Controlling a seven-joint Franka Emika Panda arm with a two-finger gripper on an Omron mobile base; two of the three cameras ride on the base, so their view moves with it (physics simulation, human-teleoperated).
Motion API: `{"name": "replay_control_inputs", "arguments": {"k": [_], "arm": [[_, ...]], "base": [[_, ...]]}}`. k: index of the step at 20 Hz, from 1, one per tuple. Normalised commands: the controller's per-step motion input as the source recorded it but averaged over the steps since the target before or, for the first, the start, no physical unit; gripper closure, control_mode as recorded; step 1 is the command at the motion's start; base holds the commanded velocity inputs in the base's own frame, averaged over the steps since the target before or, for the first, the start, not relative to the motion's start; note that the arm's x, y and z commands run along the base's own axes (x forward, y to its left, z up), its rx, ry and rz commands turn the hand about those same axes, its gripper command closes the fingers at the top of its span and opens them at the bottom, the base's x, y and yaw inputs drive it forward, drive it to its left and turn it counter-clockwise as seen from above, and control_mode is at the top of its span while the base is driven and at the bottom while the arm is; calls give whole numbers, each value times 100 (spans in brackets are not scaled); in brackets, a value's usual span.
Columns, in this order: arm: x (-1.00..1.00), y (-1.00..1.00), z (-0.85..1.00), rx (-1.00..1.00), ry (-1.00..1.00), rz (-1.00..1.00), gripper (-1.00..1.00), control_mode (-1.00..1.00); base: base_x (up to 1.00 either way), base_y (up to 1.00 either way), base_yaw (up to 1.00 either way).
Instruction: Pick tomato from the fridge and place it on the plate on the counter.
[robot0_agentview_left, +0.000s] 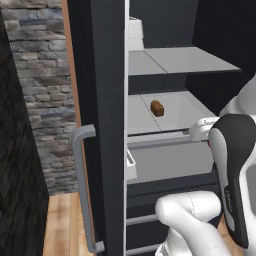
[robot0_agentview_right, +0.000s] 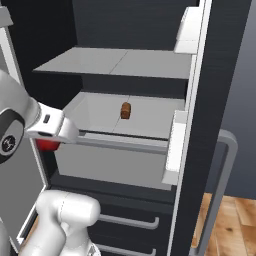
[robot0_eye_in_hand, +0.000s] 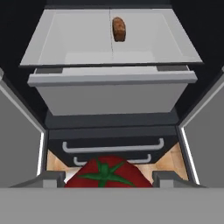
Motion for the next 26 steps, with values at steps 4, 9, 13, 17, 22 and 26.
{"name": "replay_control_inputs", "arguments": {"k": [4,9,13,17,22,26], "arm": [[-29,0,-14,-5,0,0,100,-100],[-16,0,0,-3,1,-1,100,-100],[-23,-8,0,0,1,0,100,-100],[-27,-15,-3,4,3,0,100,-100],[-23,-10,-18,4,0,0,100,-100],[-3,0,-3,1,0,0,100,-100]], "base": [[0,0,0],[0,0,0],[0,0,0],[0,0,0],[0,0,0],[0,0,0]]}}
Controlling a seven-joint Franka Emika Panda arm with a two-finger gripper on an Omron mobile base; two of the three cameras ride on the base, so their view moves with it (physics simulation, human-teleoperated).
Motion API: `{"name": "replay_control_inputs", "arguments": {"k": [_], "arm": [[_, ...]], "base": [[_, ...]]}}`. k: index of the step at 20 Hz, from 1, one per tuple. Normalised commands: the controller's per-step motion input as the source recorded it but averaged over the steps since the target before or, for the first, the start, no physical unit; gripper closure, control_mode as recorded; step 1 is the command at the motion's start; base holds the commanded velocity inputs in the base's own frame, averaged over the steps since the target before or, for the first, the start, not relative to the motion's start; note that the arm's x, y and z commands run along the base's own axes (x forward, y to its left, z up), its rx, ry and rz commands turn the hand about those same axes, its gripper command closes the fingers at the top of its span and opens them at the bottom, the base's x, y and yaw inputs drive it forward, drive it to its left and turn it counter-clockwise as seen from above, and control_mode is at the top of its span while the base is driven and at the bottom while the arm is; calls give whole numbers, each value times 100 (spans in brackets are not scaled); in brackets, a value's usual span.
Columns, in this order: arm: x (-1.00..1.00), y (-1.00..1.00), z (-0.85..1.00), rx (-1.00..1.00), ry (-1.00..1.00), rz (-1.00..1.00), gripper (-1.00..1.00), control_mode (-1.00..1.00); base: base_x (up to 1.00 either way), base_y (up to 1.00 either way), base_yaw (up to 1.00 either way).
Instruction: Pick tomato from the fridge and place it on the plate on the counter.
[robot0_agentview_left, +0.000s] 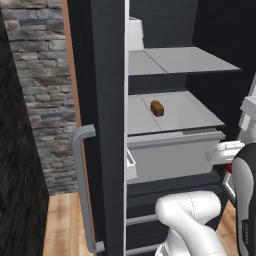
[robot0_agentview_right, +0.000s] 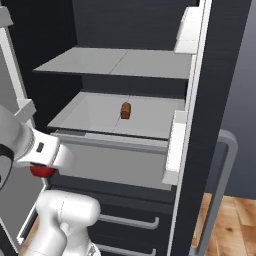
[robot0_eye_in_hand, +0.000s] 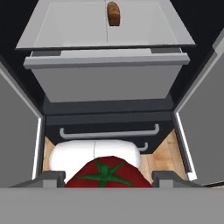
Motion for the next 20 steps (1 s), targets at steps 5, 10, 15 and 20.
{"name": "replay_control_inputs", "arguments": {"k": [5,10,15,20], "arm": [[-6,0,-8,0,0,0,100,100],[0,0,0,0,0,0,100,100],[0,0,0,0,0,0,100,100],[0,0,0,0,0,0,100,100]], "base": [[-15,0,0],[-88,0,-14],[-87,0,-53],[-56,0,-73]]}}
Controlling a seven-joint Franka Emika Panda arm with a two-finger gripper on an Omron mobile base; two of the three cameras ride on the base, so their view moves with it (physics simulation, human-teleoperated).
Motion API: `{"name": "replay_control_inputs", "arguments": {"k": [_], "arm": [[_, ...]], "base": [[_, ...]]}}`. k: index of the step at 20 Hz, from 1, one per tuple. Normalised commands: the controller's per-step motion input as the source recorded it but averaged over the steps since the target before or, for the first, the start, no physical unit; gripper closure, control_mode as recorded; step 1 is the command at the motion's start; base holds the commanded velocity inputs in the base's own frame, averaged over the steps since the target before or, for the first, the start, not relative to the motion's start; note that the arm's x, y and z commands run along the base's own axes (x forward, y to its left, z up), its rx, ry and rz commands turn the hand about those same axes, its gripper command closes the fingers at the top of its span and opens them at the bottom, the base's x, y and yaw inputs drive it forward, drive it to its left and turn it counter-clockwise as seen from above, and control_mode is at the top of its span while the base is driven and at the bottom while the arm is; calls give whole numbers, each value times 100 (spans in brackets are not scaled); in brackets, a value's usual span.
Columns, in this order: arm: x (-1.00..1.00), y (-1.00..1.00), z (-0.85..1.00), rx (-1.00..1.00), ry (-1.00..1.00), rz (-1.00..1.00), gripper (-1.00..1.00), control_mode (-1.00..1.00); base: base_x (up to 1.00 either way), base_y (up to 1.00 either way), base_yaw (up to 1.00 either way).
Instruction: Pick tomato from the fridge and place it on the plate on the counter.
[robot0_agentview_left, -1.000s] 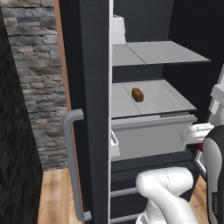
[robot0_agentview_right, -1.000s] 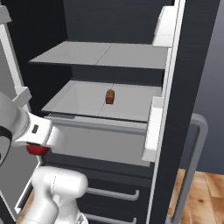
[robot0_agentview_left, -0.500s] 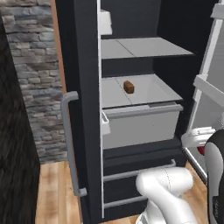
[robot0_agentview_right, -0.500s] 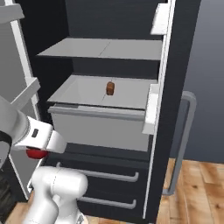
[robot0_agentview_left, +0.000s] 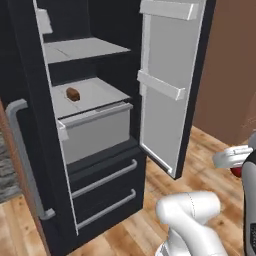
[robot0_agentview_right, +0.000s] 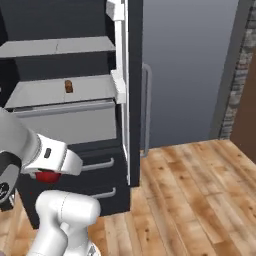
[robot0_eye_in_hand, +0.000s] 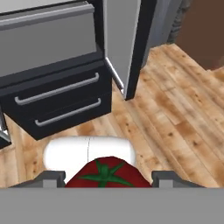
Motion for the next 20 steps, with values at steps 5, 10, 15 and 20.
{"name": "replay_control_inputs", "arguments": {"k": [5,10,15,20], "arm": [[0,0,0,0,0,0,100,100],[0,0,0,0,0,0,100,100],[0,0,0,0,0,0,100,100],[0,0,0,0,0,0,100,100]], "base": [[-36,-37,-67],[-20,-67,-60],[-7,-54,-68],[0,-31,-79]]}}
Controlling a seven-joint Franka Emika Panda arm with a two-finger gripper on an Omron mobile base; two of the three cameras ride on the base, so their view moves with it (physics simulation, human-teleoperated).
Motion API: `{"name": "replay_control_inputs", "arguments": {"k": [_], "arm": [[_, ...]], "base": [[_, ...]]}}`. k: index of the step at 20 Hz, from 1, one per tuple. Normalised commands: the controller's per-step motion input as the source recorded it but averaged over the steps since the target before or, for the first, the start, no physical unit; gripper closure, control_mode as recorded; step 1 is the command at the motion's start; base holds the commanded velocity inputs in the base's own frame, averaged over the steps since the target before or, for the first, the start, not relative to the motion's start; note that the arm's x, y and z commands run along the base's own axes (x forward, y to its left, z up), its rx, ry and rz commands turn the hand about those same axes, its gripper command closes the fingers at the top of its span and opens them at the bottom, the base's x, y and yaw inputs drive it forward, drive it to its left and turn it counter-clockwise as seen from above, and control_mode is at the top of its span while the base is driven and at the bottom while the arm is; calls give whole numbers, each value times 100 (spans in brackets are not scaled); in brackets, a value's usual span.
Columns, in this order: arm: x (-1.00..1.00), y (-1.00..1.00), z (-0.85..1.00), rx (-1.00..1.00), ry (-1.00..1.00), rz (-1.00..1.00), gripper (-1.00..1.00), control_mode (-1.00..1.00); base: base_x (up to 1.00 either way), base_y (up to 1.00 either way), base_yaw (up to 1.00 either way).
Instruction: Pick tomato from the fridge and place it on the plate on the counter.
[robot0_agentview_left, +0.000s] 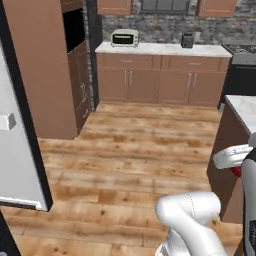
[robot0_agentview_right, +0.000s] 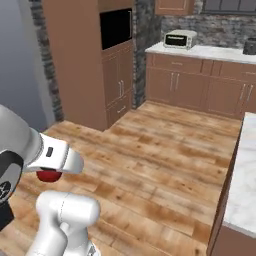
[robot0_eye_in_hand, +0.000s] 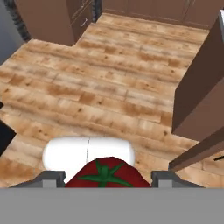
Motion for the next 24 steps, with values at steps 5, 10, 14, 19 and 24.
{"name": "replay_control_inputs", "arguments": {"k": [5,10,14,19,24], "arm": [[0,0,0,0,0,0,100,100],[0,0,0,0,0,0,100,100],[0,0,0,0,0,0,100,100],[0,0,0,0,0,0,100,100],[0,0,0,0,0,0,100,100]], "base": [[0,-17,-85],[0,-14,-81],[0,-13,-78],[0,-18,-74],[0,-17,-63]]}}
